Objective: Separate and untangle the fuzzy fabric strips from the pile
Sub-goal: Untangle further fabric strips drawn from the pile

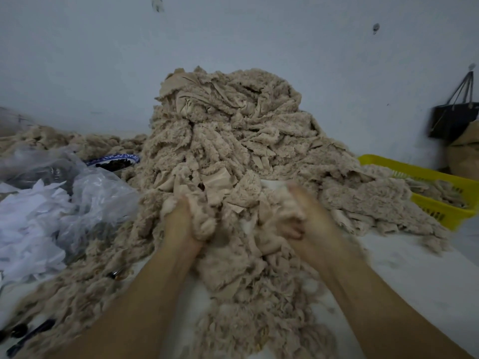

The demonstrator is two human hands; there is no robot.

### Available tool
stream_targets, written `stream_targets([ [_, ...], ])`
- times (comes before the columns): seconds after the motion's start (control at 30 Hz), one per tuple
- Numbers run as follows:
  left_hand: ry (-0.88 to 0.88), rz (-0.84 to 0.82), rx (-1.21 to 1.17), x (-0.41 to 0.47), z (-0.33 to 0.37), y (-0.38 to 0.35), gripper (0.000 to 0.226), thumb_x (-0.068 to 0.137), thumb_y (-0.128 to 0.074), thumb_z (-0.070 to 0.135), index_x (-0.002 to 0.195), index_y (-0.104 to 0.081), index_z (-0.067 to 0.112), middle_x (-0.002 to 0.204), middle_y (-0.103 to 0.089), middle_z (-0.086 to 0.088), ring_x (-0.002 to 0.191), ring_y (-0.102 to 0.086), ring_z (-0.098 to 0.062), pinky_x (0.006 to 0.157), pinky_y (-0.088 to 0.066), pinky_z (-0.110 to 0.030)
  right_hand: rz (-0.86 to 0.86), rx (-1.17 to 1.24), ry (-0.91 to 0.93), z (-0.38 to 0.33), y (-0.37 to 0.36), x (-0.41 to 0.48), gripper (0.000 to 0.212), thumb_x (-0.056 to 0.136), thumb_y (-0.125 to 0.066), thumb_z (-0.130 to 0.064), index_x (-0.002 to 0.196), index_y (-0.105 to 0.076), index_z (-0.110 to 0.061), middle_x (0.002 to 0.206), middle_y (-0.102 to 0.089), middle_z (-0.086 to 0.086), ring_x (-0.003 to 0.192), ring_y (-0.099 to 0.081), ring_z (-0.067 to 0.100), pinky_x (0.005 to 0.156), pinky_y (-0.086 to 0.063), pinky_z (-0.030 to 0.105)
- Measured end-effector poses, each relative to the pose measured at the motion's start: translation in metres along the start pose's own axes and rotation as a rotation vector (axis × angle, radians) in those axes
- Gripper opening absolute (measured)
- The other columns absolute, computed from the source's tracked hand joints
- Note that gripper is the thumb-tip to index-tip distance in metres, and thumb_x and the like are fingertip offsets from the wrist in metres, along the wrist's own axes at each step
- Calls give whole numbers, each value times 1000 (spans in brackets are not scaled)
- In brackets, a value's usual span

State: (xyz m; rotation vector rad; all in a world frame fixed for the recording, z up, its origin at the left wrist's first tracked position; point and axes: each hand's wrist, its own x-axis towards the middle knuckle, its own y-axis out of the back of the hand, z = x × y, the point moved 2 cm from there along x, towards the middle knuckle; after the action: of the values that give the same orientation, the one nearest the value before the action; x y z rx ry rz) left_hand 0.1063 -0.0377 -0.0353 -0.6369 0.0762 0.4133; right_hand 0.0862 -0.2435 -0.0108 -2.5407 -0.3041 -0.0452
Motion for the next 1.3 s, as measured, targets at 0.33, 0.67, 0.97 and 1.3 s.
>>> stream_targets([
  [0.33,97,-385,42,-28,-15,-31,70,96,-37,65,131,-61,10,125,-68,-16,118,-65,-27,107,-45,-44,-110,-945,125,13,-4,-10,58,87,-43,-74,61,-59,-25,55,-54,-16,48,-47,-4,49,-36,6],
  [0.67,122,-546,40,-36,-22,-34,51,105,-28,38,124,-66,9,125,-68,-17,116,-66,-27,87,-58,-37,-130,-1139,235,28,-7,0,9,95,-60,-35,89,-53,-33,81,-59,-18,66,-53,-4,57,-40,13],
  [0.97,-119,-283,155,-20,-21,-25,49,93,-66,15,140,-54,11,135,-63,-5,121,-61,-22,106,-47,-45,250,-361,200,5,17,8,14,99,-58,-32,86,-59,-27,74,-62,-4,63,-56,11,61,-48,31],
  [1.3,-366,-666,700,-49,-28,-37,32,83,-59,27,111,-64,43,104,-65,38,101,-60,15,81,-50,-8,93,-673,110,23,13,14,29,91,-59,-41,118,-63,-31,104,-73,-7,99,-69,16,83,-59,37],
])
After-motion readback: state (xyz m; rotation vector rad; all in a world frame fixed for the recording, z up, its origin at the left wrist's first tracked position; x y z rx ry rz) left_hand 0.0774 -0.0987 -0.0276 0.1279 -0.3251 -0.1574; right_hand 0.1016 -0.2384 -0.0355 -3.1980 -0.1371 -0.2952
